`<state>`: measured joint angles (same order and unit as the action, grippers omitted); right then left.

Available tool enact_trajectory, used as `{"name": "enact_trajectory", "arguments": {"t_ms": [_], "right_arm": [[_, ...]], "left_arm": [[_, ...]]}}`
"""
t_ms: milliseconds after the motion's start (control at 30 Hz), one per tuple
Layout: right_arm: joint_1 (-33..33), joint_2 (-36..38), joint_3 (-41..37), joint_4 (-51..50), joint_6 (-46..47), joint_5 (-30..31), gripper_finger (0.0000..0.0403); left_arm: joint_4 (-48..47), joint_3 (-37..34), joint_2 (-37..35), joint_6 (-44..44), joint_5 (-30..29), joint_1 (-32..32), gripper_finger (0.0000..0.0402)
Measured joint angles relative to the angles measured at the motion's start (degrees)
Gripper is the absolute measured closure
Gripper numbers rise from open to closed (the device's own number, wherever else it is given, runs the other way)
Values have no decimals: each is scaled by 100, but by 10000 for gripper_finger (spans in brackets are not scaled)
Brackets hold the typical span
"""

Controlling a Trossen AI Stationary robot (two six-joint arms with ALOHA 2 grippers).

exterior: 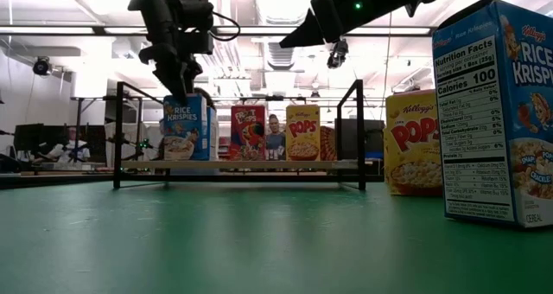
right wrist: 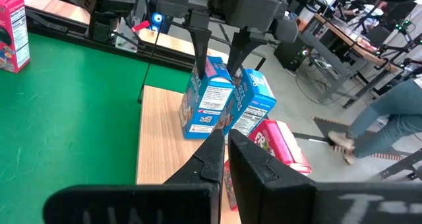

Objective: Stack cereal on shelf
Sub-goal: Put the left blue cereal box on the shelf aligned with the other blue cereal box

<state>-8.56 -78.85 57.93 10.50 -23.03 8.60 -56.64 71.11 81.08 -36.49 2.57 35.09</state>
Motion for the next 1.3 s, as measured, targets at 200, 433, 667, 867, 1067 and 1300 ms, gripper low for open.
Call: {"name": "enact_trajectory", "arguments": {"t_ms": [200,433,667,867,1067,1300], "right_arm": [[0,0,0,1,-6,0,390],[0,0,0,0,-6,0,390],[2,0,0,2,-6,0,390],[1,0,0,2,-8,0,390],[0,0,0,2,-12,0,390],[0,0,0,2,-47,2,390]], "left_arm": [[9,-2,0,59,-61,0,228],[31,-31,0,59,-160,0,228],[55,-55,0,83,-157,0,225],[121,-55,0,108,-157,0,205],[151,-55,0,107,-158,0,188],[102,-54,-64,123,-160,0,184]]}}
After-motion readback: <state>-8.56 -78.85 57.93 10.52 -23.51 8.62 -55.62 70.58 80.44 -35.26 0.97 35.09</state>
